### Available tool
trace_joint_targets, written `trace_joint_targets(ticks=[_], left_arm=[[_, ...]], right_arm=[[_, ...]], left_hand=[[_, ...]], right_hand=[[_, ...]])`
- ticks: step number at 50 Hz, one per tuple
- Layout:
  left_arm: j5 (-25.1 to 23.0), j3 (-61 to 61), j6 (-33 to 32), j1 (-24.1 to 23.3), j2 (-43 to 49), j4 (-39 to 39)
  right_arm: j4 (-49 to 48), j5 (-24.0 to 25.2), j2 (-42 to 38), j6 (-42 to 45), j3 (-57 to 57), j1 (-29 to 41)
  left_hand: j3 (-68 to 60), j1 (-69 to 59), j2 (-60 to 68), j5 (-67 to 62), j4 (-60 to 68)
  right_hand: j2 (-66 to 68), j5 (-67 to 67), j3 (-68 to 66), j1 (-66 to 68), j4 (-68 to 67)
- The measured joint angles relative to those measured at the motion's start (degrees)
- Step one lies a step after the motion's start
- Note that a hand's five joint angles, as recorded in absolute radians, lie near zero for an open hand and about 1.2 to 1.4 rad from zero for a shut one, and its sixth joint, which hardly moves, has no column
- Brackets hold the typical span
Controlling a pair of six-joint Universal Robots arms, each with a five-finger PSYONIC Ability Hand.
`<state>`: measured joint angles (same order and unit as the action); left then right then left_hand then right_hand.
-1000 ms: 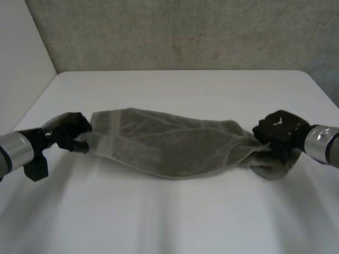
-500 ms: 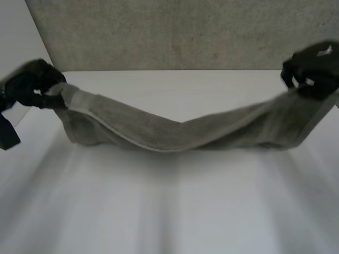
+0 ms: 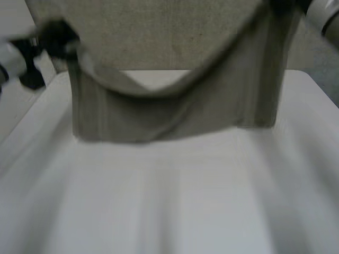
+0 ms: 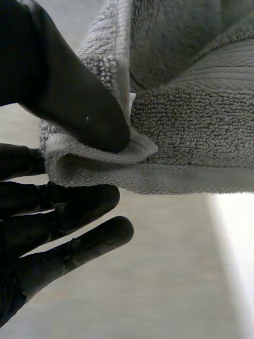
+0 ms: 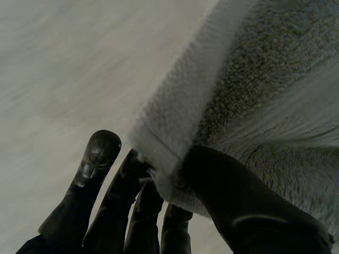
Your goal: Fold the towel.
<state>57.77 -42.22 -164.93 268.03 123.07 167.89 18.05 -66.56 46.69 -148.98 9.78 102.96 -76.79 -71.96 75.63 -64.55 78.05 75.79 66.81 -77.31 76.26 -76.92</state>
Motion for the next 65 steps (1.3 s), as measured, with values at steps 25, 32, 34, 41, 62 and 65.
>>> trace_joint_targets(ticks=[25,32,34,41,62,65], left_arm=[[-11.61,-25.27,15.9,6.8,-5.24,23.54],[-15.77,-39.65,6.09,9.27,-8.77,22.66],[-16.47,-42.9,4.12,9.62,-10.33,21.95],[-19.16,-51.11,1.76,11.53,-19.3,17.48],[-25.59,-58.79,8.03,18.49,-30.48,17.07],[-24.91,-58.22,8.04,16.65,-24.77,17.84]], right_arm=[[14.12,12.69,5.21,7.07,25.32,-6.61],[15.18,14.9,11.19,16.85,44.72,-10.44],[14.47,15.2,13.41,17.76,49.07,-11.16],[11.68,18.09,26.59,17.88,62.49,-15.36],[11.13,20.14,33.3,11.36,61.4,-23.21],[11.1,19.85,29.37,12.89,60.53,-22.38]], left_hand=[[0.0,0.0,0.0,0.0,0.19],[0.0,0.0,0.0,0.0,0.2],[0.0,0.0,0.0,0.0,0.2],[0.0,0.0,0.0,0.0,0.2],[0.0,0.0,0.0,0.0,0.2],[0.0,0.0,0.01,0.0,0.2]], right_hand=[[0.13,0.0,-0.08,0.08,0.0],[0.13,0.0,-0.1,0.08,0.0],[0.13,0.0,-0.1,0.08,0.0],[0.13,0.0,-0.1,0.08,0.0],[0.13,0.0,-0.11,0.09,0.0],[0.13,0.0,-0.11,0.09,0.0]])
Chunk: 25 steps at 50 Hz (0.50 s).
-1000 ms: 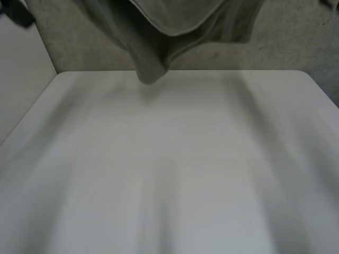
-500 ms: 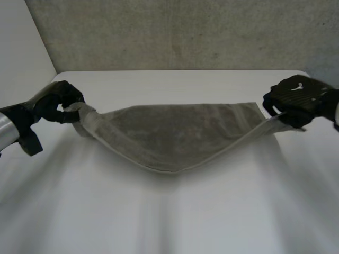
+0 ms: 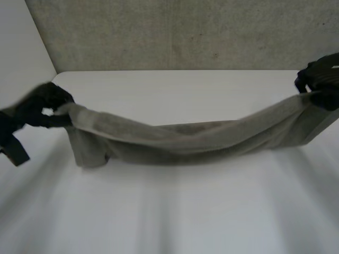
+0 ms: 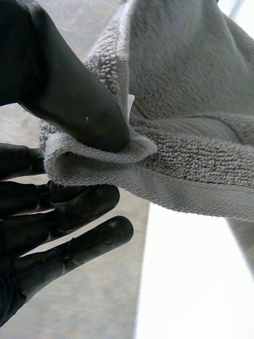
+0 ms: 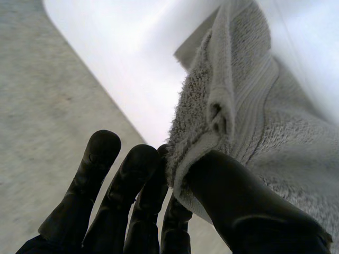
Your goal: Fold the towel.
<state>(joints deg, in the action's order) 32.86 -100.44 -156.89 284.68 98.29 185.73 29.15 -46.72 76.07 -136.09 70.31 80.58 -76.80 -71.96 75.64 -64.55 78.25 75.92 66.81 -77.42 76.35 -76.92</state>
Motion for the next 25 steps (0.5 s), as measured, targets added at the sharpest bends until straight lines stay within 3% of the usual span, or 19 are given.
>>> trace_joint_targets(ticks=[8,18,21,25], left_arm=[[4.79,5.45,-0.48,-3.75,13.22,-0.16],[13.23,13.05,-0.9,-4.35,22.95,-2.18],[14.68,14.61,-0.94,-4.98,24.79,-2.79],[15.46,15.82,-1.07,-6.05,26.15,-3.2]], right_arm=[[-0.27,-2.88,-10.9,1.66,-5.77,3.76],[-5.34,-8.13,-21.66,-0.8,-13.86,8.16],[-8.7,-10.46,-24.86,-2.68,-15.76,9.73],[-12.05,-13.31,-27.72,-4.26,-17.26,11.41]], left_hand=[[0.0,0.0,0.0,0.0,0.0],[1.08,0.21,-0.87,0.48,-1.41],[10.83,5.75,-9.93,8.17,-12.32],[37.52,33.15,-37.07,35.17,-38.42]], right_hand=[[0.0,0.0,0.0,0.0,0.0],[0.0,0.0,0.0,0.0,0.0],[0.0,0.0,0.0,0.0,0.0],[-4.78,-5.26,5.32,-4.93,5.22]])
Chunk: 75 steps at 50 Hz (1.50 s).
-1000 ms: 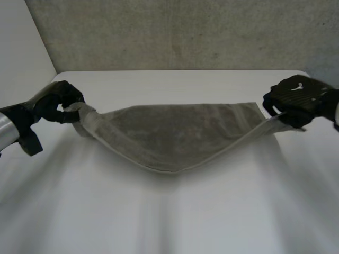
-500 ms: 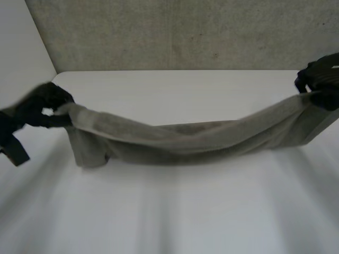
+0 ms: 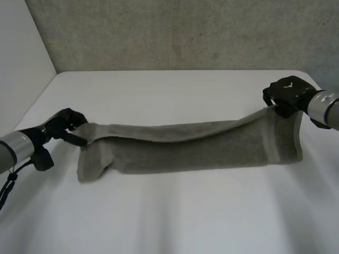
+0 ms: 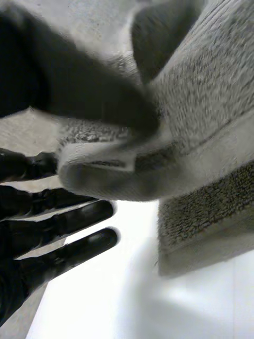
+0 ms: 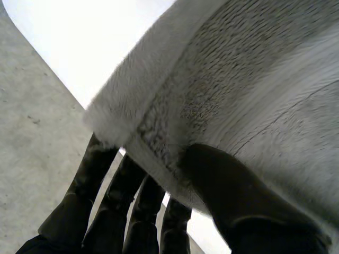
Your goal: Fold the towel.
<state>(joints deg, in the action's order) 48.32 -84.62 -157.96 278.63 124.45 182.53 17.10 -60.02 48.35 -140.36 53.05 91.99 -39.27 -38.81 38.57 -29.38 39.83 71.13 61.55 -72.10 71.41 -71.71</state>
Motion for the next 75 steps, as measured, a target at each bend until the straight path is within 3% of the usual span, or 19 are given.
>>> trace_joint_targets(ticks=[2,6,8,17,26,37,43,54,62,75], left_arm=[[0.59,0.58,-0.38,-0.62,0.49,-0.13],[1.92,1.32,-1.32,-1.13,0.61,-0.24],[2.77,1.71,-1.94,-1.22,0.38,-0.34],[4.8,2.58,-7.22,-0.85,-4.27,-2.56],[3.65,-1.05,-14.97,-1.55,-11.22,-4.45],[1.7,-14.17,-34.07,-8.68,-18.97,-4.48],[2.95,-17.76,-42.48,-9.69,-19.67,-4.94],[7.29,-14.06,-46.44,-9.97,-14.94,-9.13],[8.59,-6.56,-45.45,-11.04,-9.85,-12.7],[11.55,7.01,-45.03,-12.81,0.84,-17.44]], right_arm=[[-1.74,-2.05,-1.43,-0.59,-0.7,1.01],[-3.66,-4.51,-2.55,-1.02,-1.44,2.11],[-4.38,-5.18,-2.67,-1.27,-1.72,2.44],[-5.96,-5.46,0.74,-6.98,-3.11,2.64],[-5.68,-5.07,7.22,-10.17,-2.13,2.07],[-3.41,-2.57,16.83,-8.15,10.38,2.1],[1.34,0.17,18.31,-3.47,15.54,2.06],[10.14,0.08,10.96,6.9,15.28,2.75],[10.99,-1.4,3.24,6.79,9.73,5.9],[10.88,-6.4,-8.93,3.96,-5.79,11.8]], left_hand=[[17.83,18.11,-17.63,19.47,-18.44],[24.5,23.31,-23.44,25.39,-24.62],[24.6,23.31,-23.58,25.39,-24.74],[24.61,23.31,-23.62,25.4,-24.74],[24.6,23.31,-23.63,25.4,-24.74],[24.52,23.31,-23.58,25.19,-24.73],[19.53,19.11,-18.89,19.25,-20.44],[18.52,17.78,-17.94,18.04,-19.42],[18.52,17.78,-17.94,18.04,-19.42],[18.52,17.77,-17.94,18.04,-19.42]], right_hand=[[-19.72,-20.04,19.16,-20.72,19.14],[-51.84,-53.23,50.73,-51.43,50.54],[-56.9,-58.05,57.17,-56.22,56.68],[-57.29,-58.05,58.14,-57.79,57.34],[-57.29,-58.05,58.15,-57.79,57.34],[-57.29,-58.05,58.15,-57.8,57.34],[-57.29,-57.93,58.13,-57.61,57.33],[-52.07,-51.46,52.8,-52.11,52.48],[-47.33,-46.52,47.81,-47.81,47.09],[-48.25,-50.63,49.63,-49.22,49.66]])
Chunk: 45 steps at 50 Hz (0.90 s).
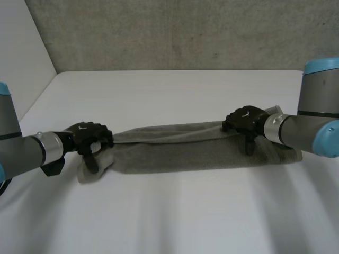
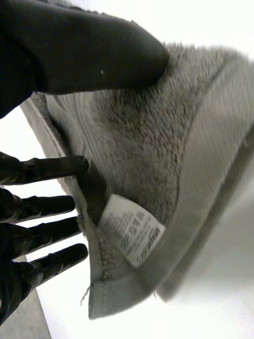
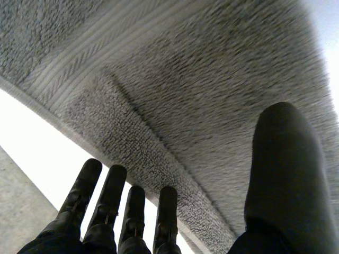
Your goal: Fold the towel.
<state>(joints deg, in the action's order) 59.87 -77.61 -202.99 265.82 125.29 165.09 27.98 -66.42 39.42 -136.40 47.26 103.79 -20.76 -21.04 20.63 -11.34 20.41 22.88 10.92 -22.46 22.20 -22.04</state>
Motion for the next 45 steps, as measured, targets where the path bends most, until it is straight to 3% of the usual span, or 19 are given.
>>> trace_joint_targets(ticks=[11,22,35,45], left_arm=[[4.9,9.5,0.26,-0.37,5.42,0.0],[6.21,15.25,4.45,-0.72,7.54,0.2],[5.69,9.98,4.7,-1.22,3.39,0.11],[4.63,-4.23,3.32,-0.7,-6.42,0.82]], right_arm=[[-0.18,-2.78,-8.77,-6.67,-16.34,1.72],[-1.43,-2.67,-10.32,-13.44,-21.62,2.19],[0.7,-1.43,-4.95,-14.66,-16.62,1.92],[1.71,4.25,7.83,-12.12,1.09,-1.95]], left_hand=[[0.0,0.0,0.0,0.01,0.0],[0.0,0.0,0.0,0.01,0.0],[0.0,0.0,0.0,0.01,0.0],[0.0,0.0,0.0,0.0,0.0]], right_hand=[[-8.84,-7.19,8.68,-8.9,7.91],[-8.84,-7.19,8.68,-8.9,7.91],[-8.83,-7.18,8.67,-8.74,7.91],[-8.83,-7.18,8.67,-8.73,7.91]])
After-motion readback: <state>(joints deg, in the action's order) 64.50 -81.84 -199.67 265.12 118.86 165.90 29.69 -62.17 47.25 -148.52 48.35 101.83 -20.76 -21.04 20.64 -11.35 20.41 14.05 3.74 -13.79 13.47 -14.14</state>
